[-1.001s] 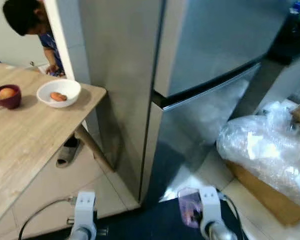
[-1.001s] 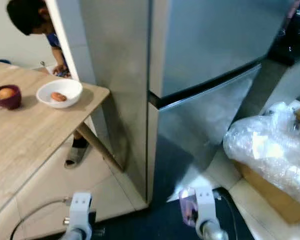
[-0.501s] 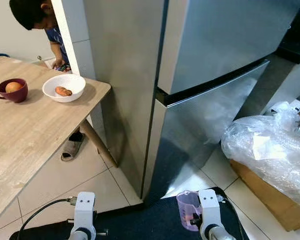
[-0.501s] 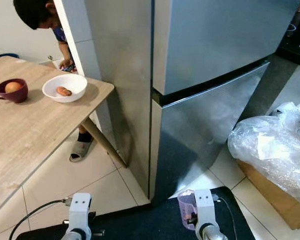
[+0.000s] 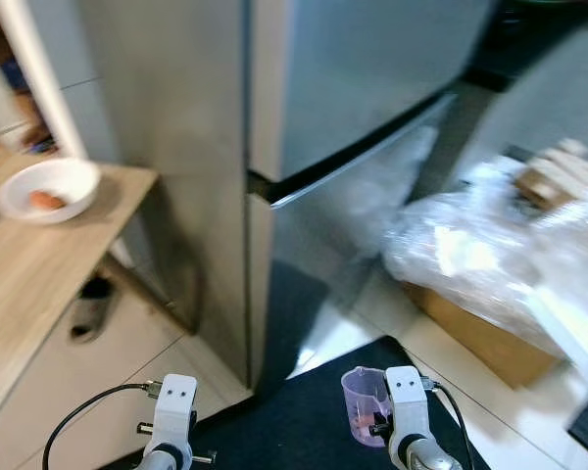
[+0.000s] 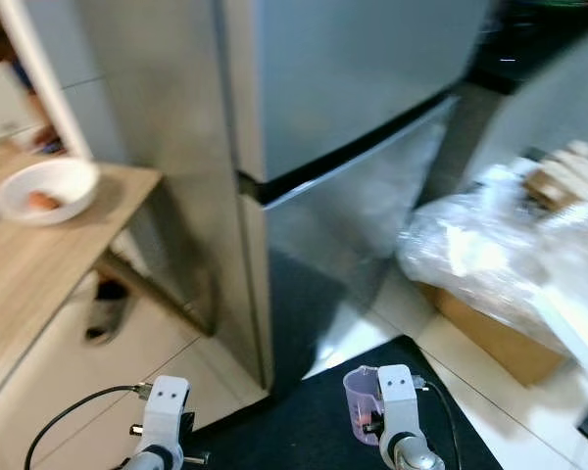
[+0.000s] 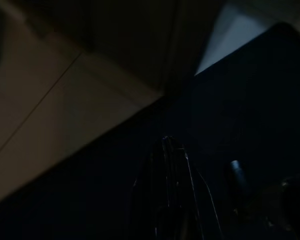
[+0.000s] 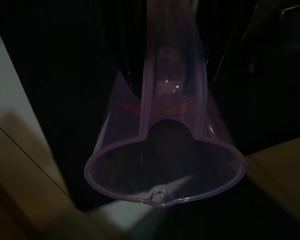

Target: Restocking fridge

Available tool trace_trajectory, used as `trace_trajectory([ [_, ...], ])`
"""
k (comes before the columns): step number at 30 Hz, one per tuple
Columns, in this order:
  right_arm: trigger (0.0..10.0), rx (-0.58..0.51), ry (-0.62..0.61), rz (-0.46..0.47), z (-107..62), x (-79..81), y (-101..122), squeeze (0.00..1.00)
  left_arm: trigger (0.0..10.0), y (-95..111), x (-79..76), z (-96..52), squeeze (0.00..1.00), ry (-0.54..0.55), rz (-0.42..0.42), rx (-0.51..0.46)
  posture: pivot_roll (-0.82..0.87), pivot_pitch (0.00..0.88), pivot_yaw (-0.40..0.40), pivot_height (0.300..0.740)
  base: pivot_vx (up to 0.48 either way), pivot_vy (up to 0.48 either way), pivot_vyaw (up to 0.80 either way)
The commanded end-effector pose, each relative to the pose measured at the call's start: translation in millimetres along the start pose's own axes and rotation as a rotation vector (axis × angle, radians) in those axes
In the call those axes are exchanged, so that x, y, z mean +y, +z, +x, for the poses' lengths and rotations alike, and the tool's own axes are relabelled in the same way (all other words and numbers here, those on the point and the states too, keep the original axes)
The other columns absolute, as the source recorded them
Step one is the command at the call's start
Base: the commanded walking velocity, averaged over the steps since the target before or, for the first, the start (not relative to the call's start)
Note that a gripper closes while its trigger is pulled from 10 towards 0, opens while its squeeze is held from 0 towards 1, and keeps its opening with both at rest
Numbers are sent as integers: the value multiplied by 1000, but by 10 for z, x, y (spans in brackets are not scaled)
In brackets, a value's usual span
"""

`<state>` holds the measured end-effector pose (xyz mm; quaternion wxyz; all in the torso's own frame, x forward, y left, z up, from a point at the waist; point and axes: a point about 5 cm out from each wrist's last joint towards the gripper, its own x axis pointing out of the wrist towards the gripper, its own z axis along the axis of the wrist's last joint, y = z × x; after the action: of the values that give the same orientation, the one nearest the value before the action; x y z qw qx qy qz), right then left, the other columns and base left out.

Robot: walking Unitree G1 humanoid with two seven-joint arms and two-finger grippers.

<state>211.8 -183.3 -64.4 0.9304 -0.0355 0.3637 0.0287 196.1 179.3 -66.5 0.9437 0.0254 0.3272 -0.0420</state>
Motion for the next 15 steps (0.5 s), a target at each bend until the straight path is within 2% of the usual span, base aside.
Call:
trace_trajectory([
  [1,10000,10,-7,3,-21,-10,-58,0,10000,-31,25,-20,0,6,12,5,-61,66,-22,740,0,0,-800],
  [11,10000,10,1,-8,-21,6,-61,0,10000,-23,2,-21,0,3,3,-8,-63,67,-24,740,0,0,0],
  [15,10000,9,1,-11,-21,9,-59,0,10000,-15,-20,-19,0,-8,16,-16,-64,67,-26,740,0,-409,0],
])
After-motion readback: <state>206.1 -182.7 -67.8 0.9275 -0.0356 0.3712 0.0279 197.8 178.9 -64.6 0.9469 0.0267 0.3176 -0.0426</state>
